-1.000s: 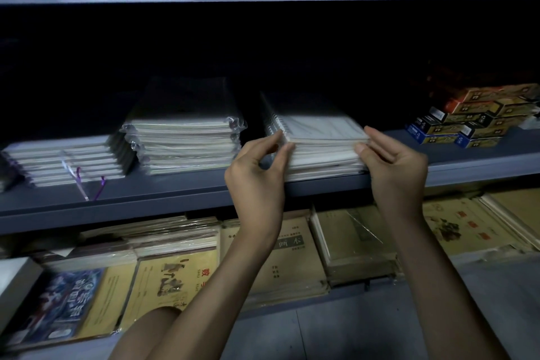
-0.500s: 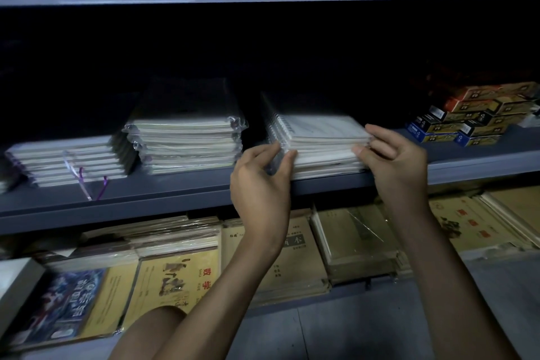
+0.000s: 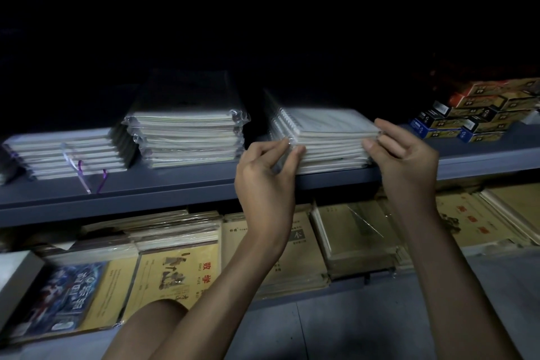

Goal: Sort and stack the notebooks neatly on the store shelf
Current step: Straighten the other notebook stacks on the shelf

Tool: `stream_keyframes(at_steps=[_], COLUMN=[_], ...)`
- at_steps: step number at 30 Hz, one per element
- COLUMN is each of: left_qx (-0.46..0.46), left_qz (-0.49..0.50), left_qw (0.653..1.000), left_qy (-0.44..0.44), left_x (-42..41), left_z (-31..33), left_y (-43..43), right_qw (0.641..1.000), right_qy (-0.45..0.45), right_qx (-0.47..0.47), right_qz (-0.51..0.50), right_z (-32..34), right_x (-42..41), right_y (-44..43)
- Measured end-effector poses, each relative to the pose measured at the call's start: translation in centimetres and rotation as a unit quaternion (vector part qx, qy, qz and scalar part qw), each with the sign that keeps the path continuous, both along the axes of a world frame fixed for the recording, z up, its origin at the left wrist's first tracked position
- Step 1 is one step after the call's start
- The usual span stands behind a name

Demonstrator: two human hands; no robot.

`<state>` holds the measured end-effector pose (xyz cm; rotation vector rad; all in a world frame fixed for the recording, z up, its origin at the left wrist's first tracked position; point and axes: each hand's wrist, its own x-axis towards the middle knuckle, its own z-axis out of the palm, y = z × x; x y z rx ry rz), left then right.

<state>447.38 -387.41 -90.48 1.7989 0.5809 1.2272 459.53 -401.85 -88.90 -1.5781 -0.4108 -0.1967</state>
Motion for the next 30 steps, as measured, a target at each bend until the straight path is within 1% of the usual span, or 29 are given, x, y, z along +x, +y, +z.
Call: stream_keyframes(at_steps=[8, 12, 16, 20, 26, 30], left_qx=[0.005, 0.004, -0.002, -0.019, -0.01, -0.012], left_qz=[-0.008, -0.011, -0.017, -0.018, -0.025, -0.05], left_qw=[1.0, 1.0, 0.999, 0.999, 0.999, 0.999], left_qy=[0.009, 0.024, 0.036, 0.032, 0.019, 0.014], left_x=[-0.4, -0.6, -0.8, -0.6, -0.3, 0.0], left_z=[-0.7, -0.7, -0.8, -0.6, -0.1, 0.3], left_y=[0.0, 0.1, -0.3, -0.1, 0.2, 1.2], right_qw=[0.999, 0.998, 0.998, 0.997, 0.999, 0.999], right_qy=[0.014, 0.016, 0.003, 0.009, 0.005, 0.004], right_qx=[0.007, -0.015, -0.047, -0.055, -0.032, -0.008], right_qz=[0.028, 0.055, 0.049, 0.055, 0.042, 0.035], right_z=[-0.6, -0.7, -0.7, -1.0, -0.8, -0.5], right_x=[-0.4, -0.3, -0.5, -0.8, -1.1, -1.3], right_y=[0.0, -0.4, -0.7, -0.7, -0.1, 0.2])
